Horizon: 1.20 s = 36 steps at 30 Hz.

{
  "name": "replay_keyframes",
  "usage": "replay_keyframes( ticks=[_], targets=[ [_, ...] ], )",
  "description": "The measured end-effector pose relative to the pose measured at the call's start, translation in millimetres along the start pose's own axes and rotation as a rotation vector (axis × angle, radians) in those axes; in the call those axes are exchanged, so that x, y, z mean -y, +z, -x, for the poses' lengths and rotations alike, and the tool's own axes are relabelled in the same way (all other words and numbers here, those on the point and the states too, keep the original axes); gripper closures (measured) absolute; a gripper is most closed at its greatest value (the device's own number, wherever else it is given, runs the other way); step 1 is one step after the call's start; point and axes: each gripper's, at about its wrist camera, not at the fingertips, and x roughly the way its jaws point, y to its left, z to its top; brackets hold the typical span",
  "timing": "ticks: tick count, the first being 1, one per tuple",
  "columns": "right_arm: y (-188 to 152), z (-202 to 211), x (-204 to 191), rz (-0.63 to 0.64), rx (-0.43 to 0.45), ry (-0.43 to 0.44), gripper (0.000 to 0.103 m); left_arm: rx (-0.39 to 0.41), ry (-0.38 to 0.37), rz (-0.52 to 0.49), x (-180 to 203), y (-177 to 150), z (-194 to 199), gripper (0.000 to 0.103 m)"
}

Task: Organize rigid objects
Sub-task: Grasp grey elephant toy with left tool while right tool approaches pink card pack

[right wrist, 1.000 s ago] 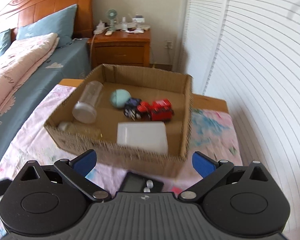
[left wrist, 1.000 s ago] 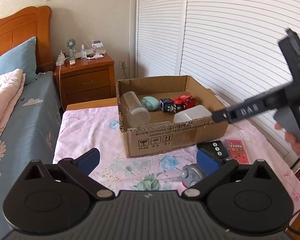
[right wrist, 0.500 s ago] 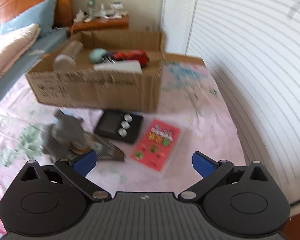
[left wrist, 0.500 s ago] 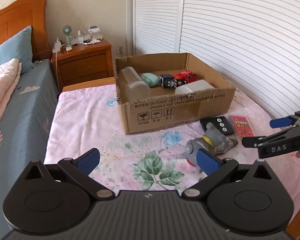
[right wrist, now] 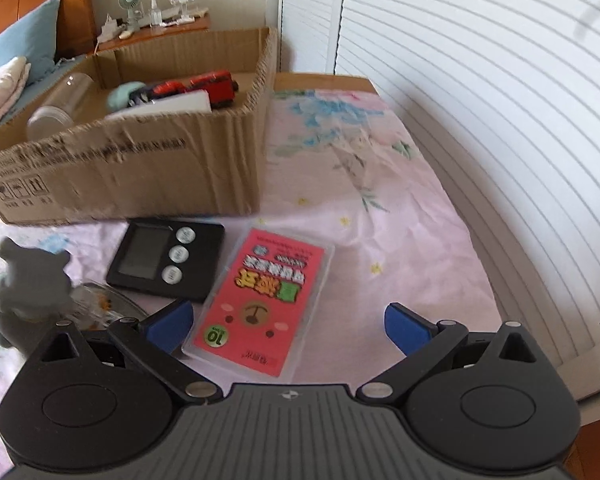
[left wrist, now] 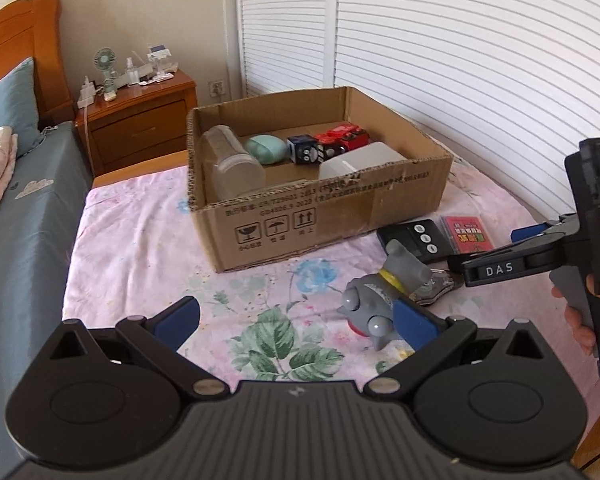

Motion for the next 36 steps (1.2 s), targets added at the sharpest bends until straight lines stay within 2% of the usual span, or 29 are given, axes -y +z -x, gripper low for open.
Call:
replay_keyframes(
  ticks=[11, 17, 20, 24, 32, 35, 36],
  targets=[
    [-13, 7, 14, 0.071, 0.044, 0.063, 0.000, -0.019, -0.078, -0.071, 29, 23, -33, 0.001],
    [-18, 8, 15, 0.075, 0.074, 0.067, 0.000, -0.032, -0.054, -0.071, 38, 42, -66, 0.001],
    [-19, 9, 15, 0.080, 0.078, 0.073, 0.000, -0.064, -0.042, -0.076, 39, 37, -74, 0.001],
    [-19, 8, 16, 0.082, 0.082, 0.076, 0.000, -0.079, -0.090, -0.066, 34, 22, -67, 0.001],
    [-22, 9, 18, 0.097, 0.097, 0.090, 0.000, -0.129, -0.135, -0.098, 32, -5, -61, 0.001],
    [-24, 10, 18, 0.103, 0.105, 0.095, 0.000, -0.122, -0.154, -0.110, 35, -7, -63, 0.009],
    [-25, 10, 19, 0.104, 0.108, 0.096, 0.000, -0.120, -0.172, -0.112, 37, -7, -63, 0.017]
  ],
)
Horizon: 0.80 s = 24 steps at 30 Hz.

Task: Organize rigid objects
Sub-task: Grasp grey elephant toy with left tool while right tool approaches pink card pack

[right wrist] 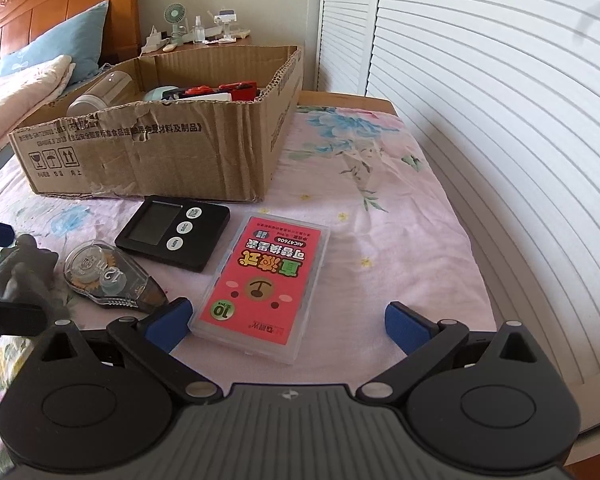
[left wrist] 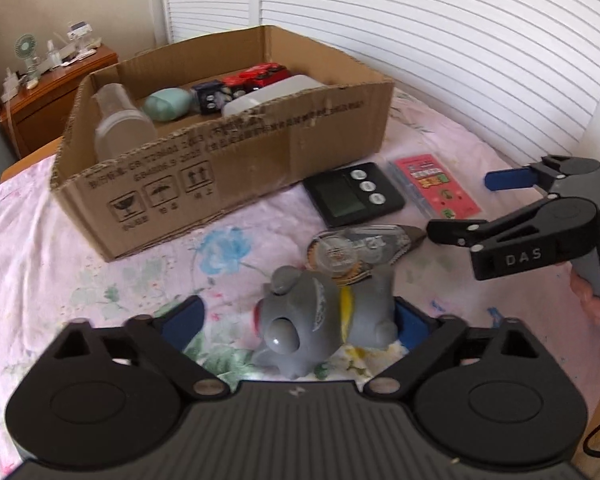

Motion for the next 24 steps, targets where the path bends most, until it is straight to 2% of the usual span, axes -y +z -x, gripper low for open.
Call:
replay_keyframes(
  ticks=[1, 3, 9, 12, 15, 18, 24],
  targets=[
    [-1, 0, 0, 0.002, 0.003, 0.002, 0.000, 0.000, -0.019, -0.003, 1, 0, -1, 0.025],
    [-2, 1, 1, 0.005, 0.011, 0.005, 0.000, 0.000, -0.040, -0.012, 5, 1, -3, 0.031],
    [-5, 3, 3, 0.030, 0.024, 0.028, 0.000, 0.005, -0.029, 0.009, 3, 1, -2, 0.032],
    [0, 2, 6, 0.073, -0.011, 0.068, 0.000, -0.001, 0.022, 0.008, 1, -2, 2, 0.032],
    [7, -1, 12, 0.138, -0.040, 0.132, 0.000, -0.004, 0.056, 0.040, -6, -5, 5, 0.032],
    [16, -7, 16, 0.246, -0.072, 0.220, 0.000, -0.003, 0.053, 0.087, -12, -8, 6, 0.032],
    [46, -20, 21, 0.393, -0.108, 0.336, 0.000, -0.003, 0.070, 0.097, -9, -6, 4, 0.032]
  ],
)
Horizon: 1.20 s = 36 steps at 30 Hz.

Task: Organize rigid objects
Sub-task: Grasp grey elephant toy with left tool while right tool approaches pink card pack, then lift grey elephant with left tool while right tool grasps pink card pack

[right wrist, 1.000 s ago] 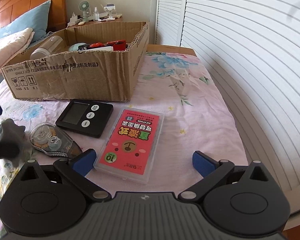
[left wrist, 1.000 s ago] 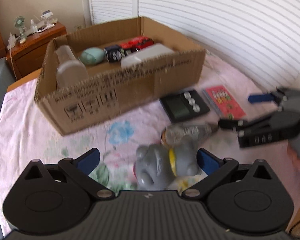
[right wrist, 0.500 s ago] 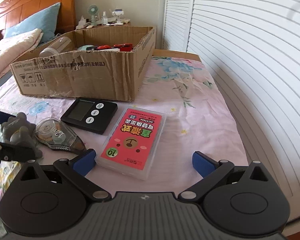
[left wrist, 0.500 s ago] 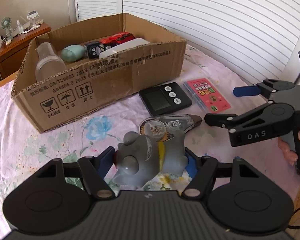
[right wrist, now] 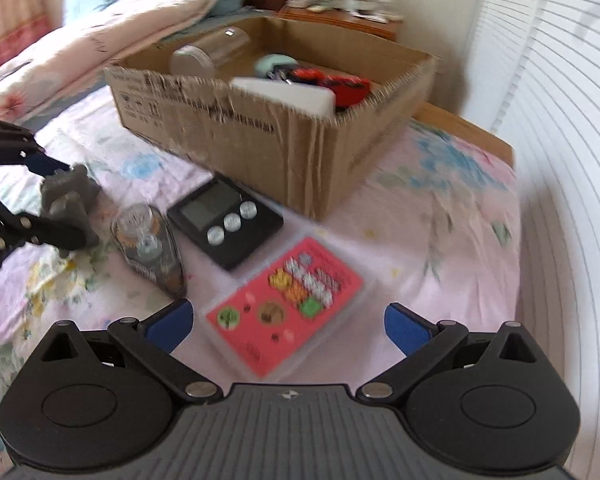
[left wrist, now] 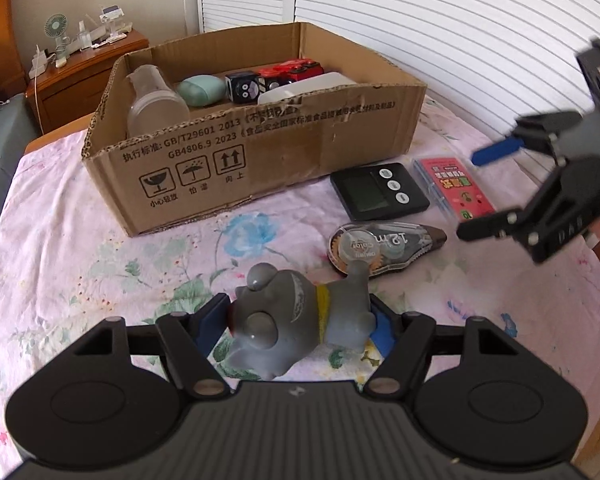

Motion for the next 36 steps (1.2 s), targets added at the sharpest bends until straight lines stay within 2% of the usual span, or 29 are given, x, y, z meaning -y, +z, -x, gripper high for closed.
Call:
replay_keyframes(
  ticks=[7, 14, 19, 23, 27, 33, 36],
  targets=[
    [29, -24, 15, 0.045, -0.035, 0.128, 0.000, 0.000, 0.005, 0.019, -1, -1, 1, 0.031],
    [18, -13, 7, 0.061, -0.088, 0.171, 0.000, 0.003, -0.001, 0.016, -2, -2, 2, 0.031],
    [0, -1, -18, 0.123, -0.119, 0.126, 0.000, 0.006, 0.001, 0.008, -1, -2, 1, 0.030],
    [-2, 0, -30, 0.151, -0.108, 0.079, 0.000, 0.005, 0.010, -0.004, 1, -2, 1, 0.028],
    [2, -3, -25, 0.141, -0.101, 0.084, 0.000, 0.002, 0.046, -0.006, 1, -1, 0, 0.018],
    [1, -2, -26, 0.118, -0.087, 0.089, 0.006, -0.024, 0.041, -0.004, 2, -2, -3, 0.018],
    [1, 0, -28, 0.105, -0.089, 0.080, 0.010, -0.036, 0.036, -0.008, 4, -4, -6, 0.022]
  ],
)
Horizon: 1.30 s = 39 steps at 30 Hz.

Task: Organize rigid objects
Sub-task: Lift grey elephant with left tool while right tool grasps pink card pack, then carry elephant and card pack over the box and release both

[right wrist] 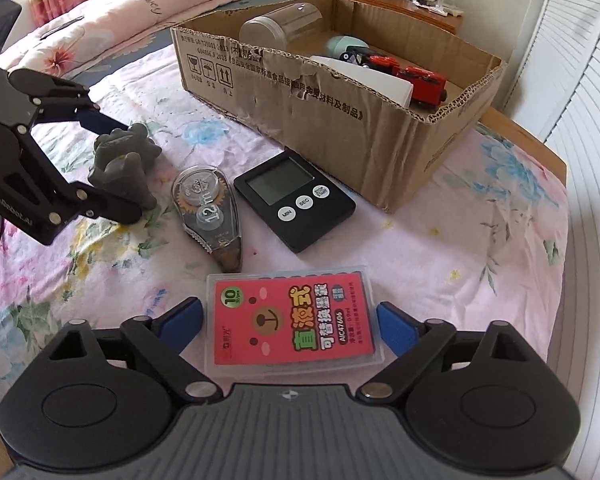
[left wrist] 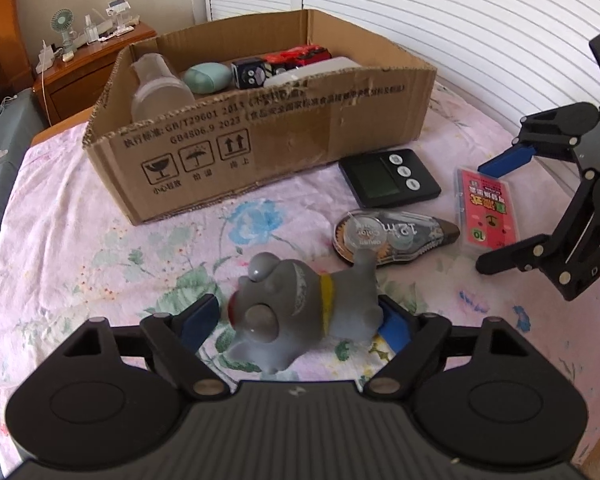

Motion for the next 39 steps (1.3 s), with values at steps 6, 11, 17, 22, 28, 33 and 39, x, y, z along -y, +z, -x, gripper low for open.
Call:
replay_keyframes(
  ticks=[6, 11, 17, 22, 28, 33, 39],
  targets=[
    [3, 2, -4, -0.063, -0.037, -0.047, 0.010, 0.005, -0.015, -0.003, -1, 0, 1, 0.030],
    [3, 5, -7, -0.124, -0.057, -0.082, 0.010, -0.006, -0.024, -0.013, -1, 0, 4, 0.031],
    [0, 16, -10, -0.164, -0.055, -0.097, 0.010, -0.003, -0.028, -0.039, -1, 0, 15, 0.031],
    [2, 30, -16, -0.171, -0.035, -0.117, 0.010, 0.005, -0.047, -0.053, -6, 1, 29, 0.031],
    [10, 47, -24, -0.168, 0.005, -0.131, 0.010, 0.033, -0.065, -0.075, -12, 8, 49, 0.031],
    [23, 59, -26, -0.161, 0.048, -0.140, 0.010, 0.070, -0.066, -0.106, -18, 28, 64, 0.031],
    [43, 68, -19, -0.164, 0.102, -0.157, 0.010, 0.143, -0.041, -0.149, -23, 75, 69, 0.031]
  ],
)
